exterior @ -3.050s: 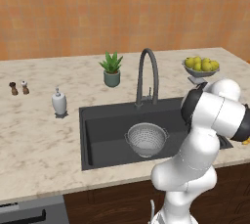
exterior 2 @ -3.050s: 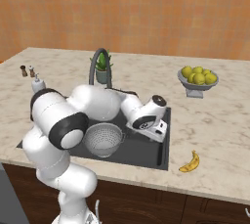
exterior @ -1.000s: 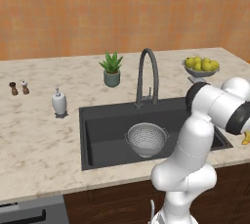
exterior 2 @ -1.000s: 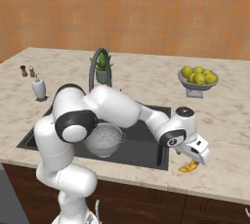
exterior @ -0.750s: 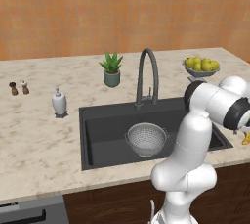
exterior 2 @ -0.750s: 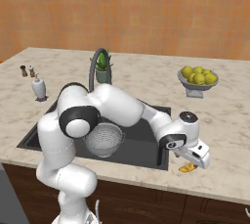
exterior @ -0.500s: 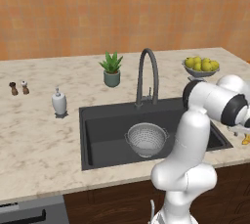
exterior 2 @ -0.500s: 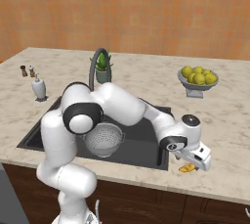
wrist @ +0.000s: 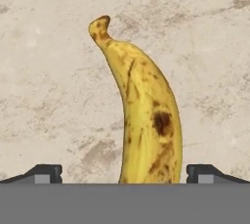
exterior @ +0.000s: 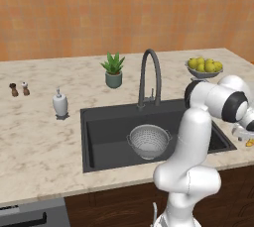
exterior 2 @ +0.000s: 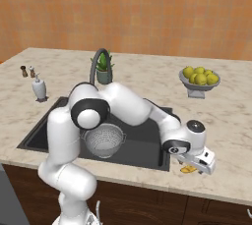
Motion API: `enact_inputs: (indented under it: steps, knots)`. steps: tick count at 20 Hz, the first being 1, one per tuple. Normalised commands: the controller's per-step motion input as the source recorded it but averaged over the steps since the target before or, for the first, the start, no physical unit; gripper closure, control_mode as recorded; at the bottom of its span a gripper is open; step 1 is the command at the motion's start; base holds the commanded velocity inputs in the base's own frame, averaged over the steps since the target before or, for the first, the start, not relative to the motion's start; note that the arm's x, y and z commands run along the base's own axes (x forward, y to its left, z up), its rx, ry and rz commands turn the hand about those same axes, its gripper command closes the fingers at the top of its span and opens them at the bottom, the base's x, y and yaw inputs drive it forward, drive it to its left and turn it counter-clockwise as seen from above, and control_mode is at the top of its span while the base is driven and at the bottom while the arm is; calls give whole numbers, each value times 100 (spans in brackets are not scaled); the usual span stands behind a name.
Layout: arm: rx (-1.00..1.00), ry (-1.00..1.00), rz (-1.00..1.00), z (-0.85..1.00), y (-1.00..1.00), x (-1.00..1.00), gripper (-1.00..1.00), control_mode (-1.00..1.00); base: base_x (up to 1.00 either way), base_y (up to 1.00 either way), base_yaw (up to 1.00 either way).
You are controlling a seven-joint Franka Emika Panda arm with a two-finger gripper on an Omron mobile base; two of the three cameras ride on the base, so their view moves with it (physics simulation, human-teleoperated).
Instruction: Put the colander in the sink, put the banana in the colander, and turn on the sink faucet and pour water over the colander.
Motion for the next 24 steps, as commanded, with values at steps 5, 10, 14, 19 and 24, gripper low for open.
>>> enact_inputs:
  steps: [5, 10, 14, 19, 24]
  knots:
    - [0, 0, 7, -21, -1, 0, 100, -100, 0, 0, 0]
    - [0, 0, 11, -22, 22, 0, 100, -100, 0, 0, 0]
    - [-1, 0, 13, -1, 36, 0, 100, -100, 0, 0, 0]
    - [-4, -5, 13, 50, 59, -5, 100, -100, 0, 0, 0]
    - [-1, 0, 8, 47, 79, -5, 100, -100, 0, 0, 0]
